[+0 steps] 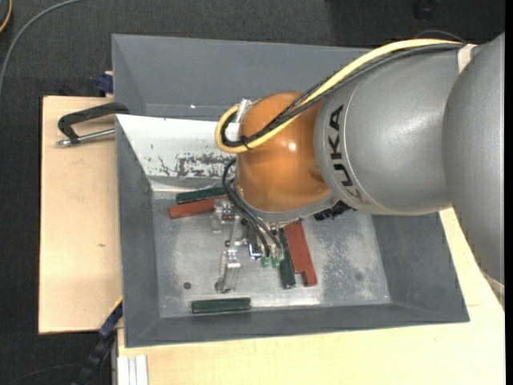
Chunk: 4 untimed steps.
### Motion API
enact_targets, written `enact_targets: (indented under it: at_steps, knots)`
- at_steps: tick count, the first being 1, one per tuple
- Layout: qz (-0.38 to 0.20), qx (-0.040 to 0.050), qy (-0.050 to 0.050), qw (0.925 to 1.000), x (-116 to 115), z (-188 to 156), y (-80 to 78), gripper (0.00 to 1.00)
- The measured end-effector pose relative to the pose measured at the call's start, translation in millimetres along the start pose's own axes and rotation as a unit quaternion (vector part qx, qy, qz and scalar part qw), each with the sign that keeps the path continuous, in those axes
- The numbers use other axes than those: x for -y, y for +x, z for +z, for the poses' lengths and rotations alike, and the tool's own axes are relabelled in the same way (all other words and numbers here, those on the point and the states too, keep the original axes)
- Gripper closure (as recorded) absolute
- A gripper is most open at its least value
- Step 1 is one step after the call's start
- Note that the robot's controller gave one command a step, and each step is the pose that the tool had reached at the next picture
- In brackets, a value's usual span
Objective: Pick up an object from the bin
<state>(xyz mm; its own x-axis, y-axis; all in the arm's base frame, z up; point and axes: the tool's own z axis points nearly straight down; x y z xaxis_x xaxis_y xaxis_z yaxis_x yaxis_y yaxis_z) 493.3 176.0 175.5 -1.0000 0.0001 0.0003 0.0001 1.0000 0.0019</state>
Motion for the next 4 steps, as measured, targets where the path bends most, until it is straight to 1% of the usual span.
enact_targets:
  at_steps: [1, 2, 3, 4]
  knots:
    - [-0.03, 0.0029, 0.002, 0.9996, 66, 63, -79.3, 0.0]
    - [0.105, 0.0018, 0.001, 0.9945, 135, 104, -108.0, 0.0]
    - [0.165, 0.0066, 0.002, 0.9862, 220, 20, -82.8, 0.0]
    - [-0.081, -0.001, 0.0, 0.9967, 165, 83, -76.5, 0.0]
